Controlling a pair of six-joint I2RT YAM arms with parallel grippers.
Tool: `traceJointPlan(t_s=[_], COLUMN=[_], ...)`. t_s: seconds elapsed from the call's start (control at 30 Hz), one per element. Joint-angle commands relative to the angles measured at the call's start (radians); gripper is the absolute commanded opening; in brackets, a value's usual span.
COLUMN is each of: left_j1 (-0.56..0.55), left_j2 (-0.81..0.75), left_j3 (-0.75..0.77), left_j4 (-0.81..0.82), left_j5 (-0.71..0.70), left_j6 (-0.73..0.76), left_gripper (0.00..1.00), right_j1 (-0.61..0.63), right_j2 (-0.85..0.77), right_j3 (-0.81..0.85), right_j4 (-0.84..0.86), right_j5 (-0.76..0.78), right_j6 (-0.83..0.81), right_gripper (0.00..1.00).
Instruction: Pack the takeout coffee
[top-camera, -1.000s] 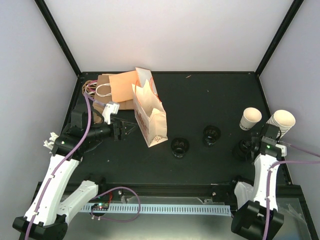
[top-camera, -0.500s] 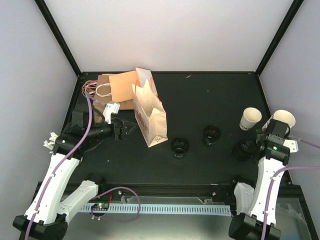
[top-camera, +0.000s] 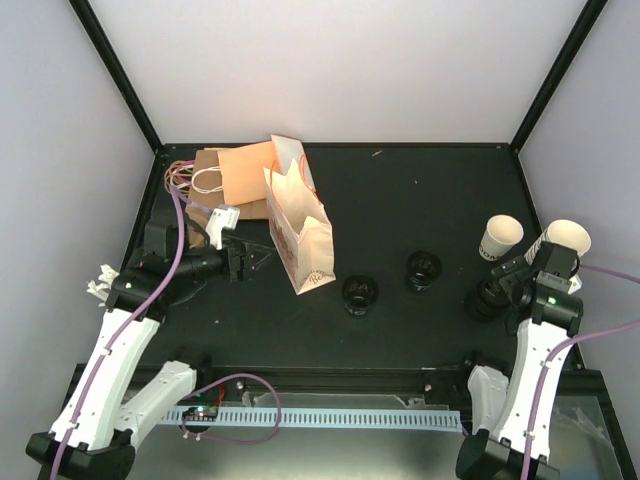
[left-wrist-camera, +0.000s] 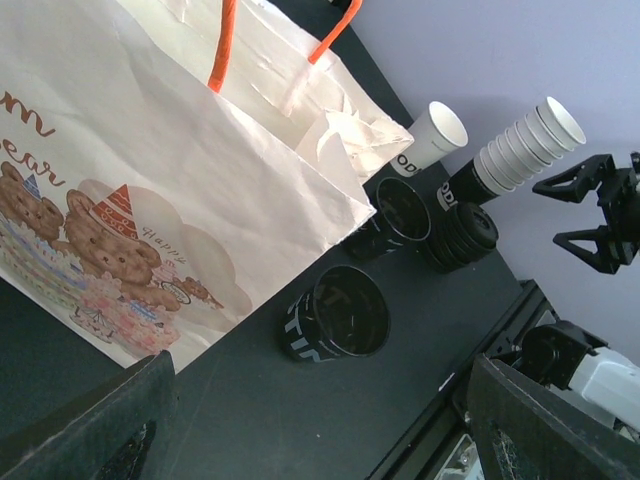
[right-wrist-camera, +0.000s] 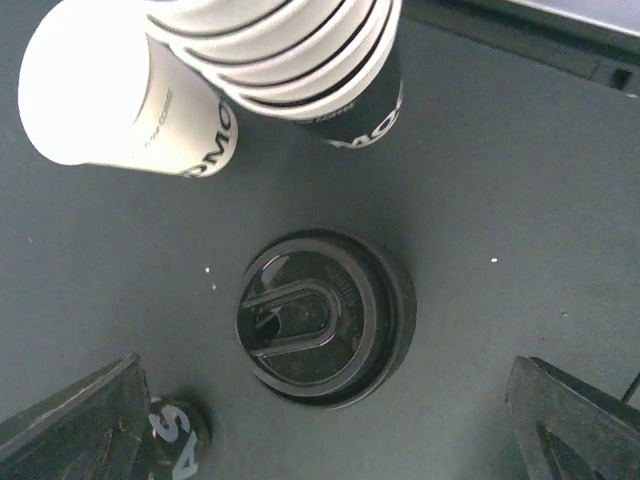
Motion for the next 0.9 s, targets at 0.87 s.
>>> traceJointPlan(t_s=[0.87], left_j1=[-0.004], left_j2=[0.006], left_j3=[-0.093], left_j4=[0.141], left_j5=[0.027], left_j6=[-0.033], left_gripper=[0.83], right_j1=[0.288], right_j2=[0.308], right_j3=[-0.054], right_j4=[0.16], right_j5=[0.174], right_j6=[0.037], right_gripper=[0.95])
